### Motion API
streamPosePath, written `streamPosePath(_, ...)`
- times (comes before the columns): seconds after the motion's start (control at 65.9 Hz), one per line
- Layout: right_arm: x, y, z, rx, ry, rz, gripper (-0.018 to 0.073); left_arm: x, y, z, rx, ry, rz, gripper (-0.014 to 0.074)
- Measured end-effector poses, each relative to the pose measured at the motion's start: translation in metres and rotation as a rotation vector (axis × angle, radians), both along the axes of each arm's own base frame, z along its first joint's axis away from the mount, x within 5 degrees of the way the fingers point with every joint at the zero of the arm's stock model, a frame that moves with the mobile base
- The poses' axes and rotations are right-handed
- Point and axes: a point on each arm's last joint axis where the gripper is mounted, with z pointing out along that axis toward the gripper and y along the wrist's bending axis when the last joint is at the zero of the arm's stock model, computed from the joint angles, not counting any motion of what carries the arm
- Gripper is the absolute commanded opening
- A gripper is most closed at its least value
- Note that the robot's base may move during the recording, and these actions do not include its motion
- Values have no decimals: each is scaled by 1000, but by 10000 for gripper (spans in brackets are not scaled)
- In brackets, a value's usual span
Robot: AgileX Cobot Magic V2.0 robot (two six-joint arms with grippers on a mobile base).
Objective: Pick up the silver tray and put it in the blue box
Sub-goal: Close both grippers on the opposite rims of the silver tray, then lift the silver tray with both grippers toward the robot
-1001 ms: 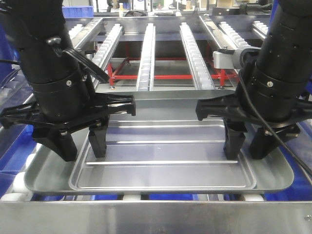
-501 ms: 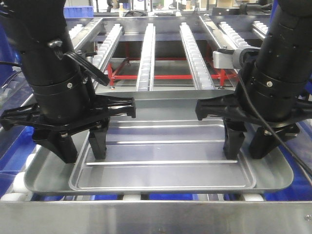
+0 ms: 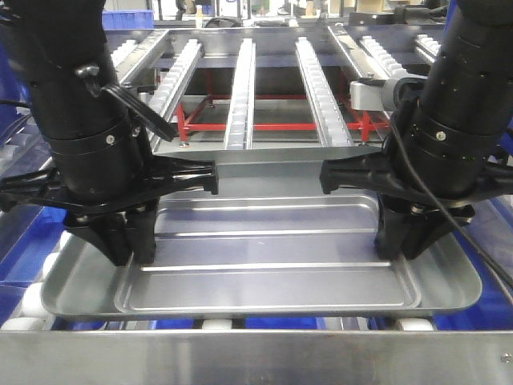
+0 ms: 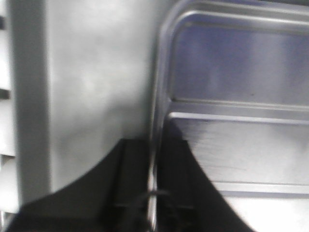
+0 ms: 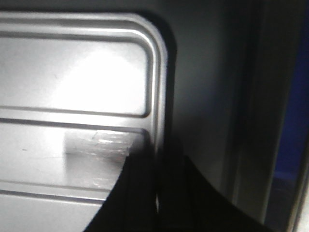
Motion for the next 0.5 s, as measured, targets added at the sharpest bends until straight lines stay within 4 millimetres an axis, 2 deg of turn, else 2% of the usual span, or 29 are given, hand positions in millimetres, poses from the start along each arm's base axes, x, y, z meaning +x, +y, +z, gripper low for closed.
streamPosePath(0.243,0,0,3,-3,4,-1,53,1,-1,4,7,4,4,-104)
streamPosePath(0.319,-2,-1,10,-2,-1,-2,53,2,-1,14,3,-5,8,-104)
streamPosePath(0.501,-12,-7,42,27,-48,-22,53,-6,4,46,-27,-48,8,-104)
